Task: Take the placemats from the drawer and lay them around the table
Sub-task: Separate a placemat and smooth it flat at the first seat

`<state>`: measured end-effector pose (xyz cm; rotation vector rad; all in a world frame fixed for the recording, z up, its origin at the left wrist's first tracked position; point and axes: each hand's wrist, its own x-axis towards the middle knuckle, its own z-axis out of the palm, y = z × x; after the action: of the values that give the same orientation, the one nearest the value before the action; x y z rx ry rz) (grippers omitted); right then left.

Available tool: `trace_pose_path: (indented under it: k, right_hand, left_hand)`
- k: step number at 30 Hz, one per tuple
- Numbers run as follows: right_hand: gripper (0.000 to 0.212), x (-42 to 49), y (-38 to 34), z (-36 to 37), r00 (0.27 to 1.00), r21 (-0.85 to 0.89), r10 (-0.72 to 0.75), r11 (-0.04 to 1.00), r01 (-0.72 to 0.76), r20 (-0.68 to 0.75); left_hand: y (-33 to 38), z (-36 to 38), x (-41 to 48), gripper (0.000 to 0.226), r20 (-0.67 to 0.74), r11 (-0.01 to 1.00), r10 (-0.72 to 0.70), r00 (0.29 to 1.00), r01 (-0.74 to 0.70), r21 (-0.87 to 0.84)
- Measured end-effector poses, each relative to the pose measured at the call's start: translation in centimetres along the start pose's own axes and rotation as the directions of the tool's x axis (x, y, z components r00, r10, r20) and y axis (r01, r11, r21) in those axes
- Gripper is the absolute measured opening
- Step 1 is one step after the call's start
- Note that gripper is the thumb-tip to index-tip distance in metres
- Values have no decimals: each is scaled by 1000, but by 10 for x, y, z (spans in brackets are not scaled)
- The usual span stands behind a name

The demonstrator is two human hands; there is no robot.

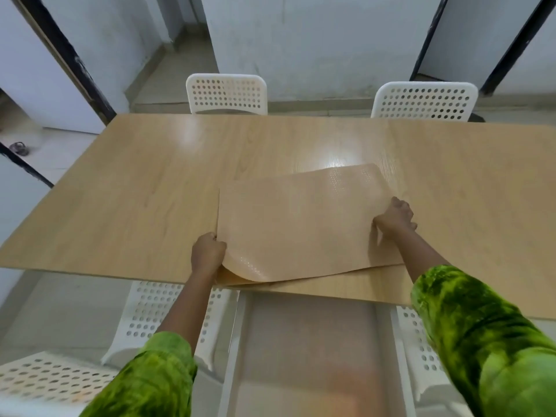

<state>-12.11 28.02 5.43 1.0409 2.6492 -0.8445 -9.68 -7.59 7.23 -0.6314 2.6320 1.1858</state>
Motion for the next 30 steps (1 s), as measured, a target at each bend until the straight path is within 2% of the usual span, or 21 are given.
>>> trace_pose_path:
  k: [4, 9, 11, 13, 16, 18, 19, 22, 28, 30]
  right_hand:
    - [61, -28, -13, 17, 994, 18, -110, 994, 111, -5]
    - [42, -94, -40, 64, 915, -5, -378, 924, 382, 142]
    - [37, -124, -50, 85, 871, 24, -450, 890, 455, 198]
    - [39, -151, -60, 102, 825, 54, -508, 857, 512, 248]
    - [52, -179, -74, 119, 695, 3, -619, 747, 665, 366]
    - [60, -188, -81, 127, 615, -39, -662, 666, 745, 428]
    - [61, -190, -84, 130, 599, -61, -677, 639, 766, 429]
    - [57, -192, -86, 132, 591, -102, -708, 603, 791, 386]
    - [37, -180, -84, 129, 591, -78, -711, 612, 787, 381]
    - [41, -182, -84, 129, 588, -91, -719, 602, 793, 372]
  left_hand:
    - [4, 1, -3, 22, 9, 995, -15, 1000, 14, 96]
    - [-4, 7, 6, 39, 53, 993, -93, 994, 88, 84]
    - [-5, 6, 8, 36, 80, 993, -119, 990, 119, 6]
    - [-4, 2, 9, 29, 107, 974, -146, 983, 162, -159]
    - [-3, -6, 5, 13, 149, 906, -165, 975, 210, -367]
    - [-5, -11, 5, 15, 162, 878, -158, 974, 213, -428]
    - [-7, -14, 5, 15, 167, 866, -152, 974, 213, -453]
    - [-8, -17, 5, 15, 174, 843, -153, 973, 221, -490]
    - [-11, -15, 5, 14, 203, 824, -167, 965, 250, -509]
    - [-13, -15, 5, 14, 216, 804, -186, 959, 275, -528]
